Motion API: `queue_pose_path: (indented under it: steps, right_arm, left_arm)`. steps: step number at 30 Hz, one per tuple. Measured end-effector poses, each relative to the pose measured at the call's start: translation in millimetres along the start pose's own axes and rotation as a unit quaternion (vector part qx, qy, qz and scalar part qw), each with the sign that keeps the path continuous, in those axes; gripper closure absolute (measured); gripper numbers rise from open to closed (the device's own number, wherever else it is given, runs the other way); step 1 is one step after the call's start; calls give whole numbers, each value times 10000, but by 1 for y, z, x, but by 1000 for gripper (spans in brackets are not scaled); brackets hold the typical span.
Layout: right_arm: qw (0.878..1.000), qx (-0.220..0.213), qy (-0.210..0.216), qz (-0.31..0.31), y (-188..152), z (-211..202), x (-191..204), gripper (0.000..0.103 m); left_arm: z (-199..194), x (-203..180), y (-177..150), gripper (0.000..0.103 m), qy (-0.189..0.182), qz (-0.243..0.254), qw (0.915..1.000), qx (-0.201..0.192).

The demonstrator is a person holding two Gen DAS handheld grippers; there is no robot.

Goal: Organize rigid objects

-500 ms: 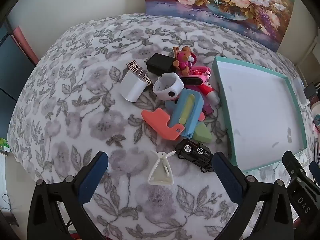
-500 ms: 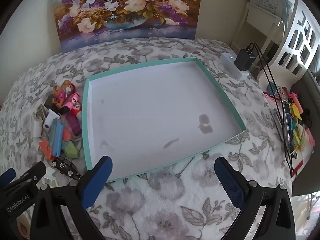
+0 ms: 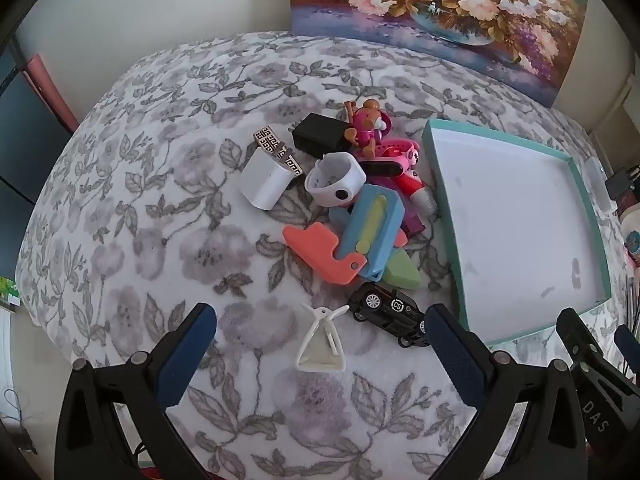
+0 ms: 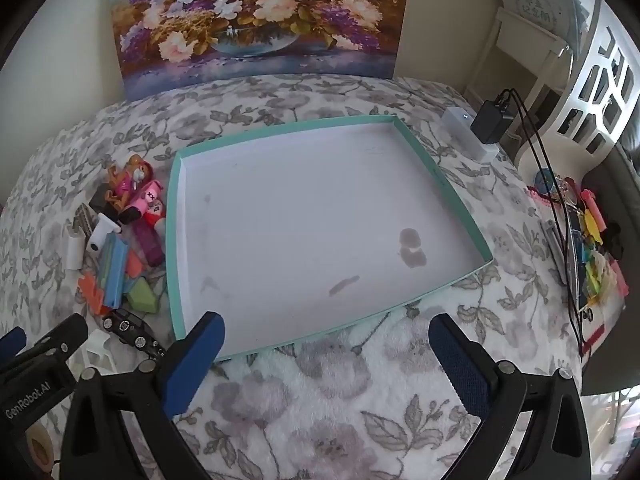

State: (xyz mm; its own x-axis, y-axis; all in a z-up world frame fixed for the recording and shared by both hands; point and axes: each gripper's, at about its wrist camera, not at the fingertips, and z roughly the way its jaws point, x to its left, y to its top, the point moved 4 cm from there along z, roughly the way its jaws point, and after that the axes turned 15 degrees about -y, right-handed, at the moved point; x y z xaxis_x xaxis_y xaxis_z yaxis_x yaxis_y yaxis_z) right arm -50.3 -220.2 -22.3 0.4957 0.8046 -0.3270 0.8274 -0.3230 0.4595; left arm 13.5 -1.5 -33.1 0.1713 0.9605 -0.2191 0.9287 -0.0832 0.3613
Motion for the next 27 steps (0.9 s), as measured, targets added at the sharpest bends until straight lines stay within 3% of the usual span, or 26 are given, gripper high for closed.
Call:
queue_pose_path:
  steps: [27]
  right_arm:
    - [10000,11,-23,-33,2,-1,-2,0]
  left_arm:
    - [-2,3,-1,0,-10,-106,9999,-23]
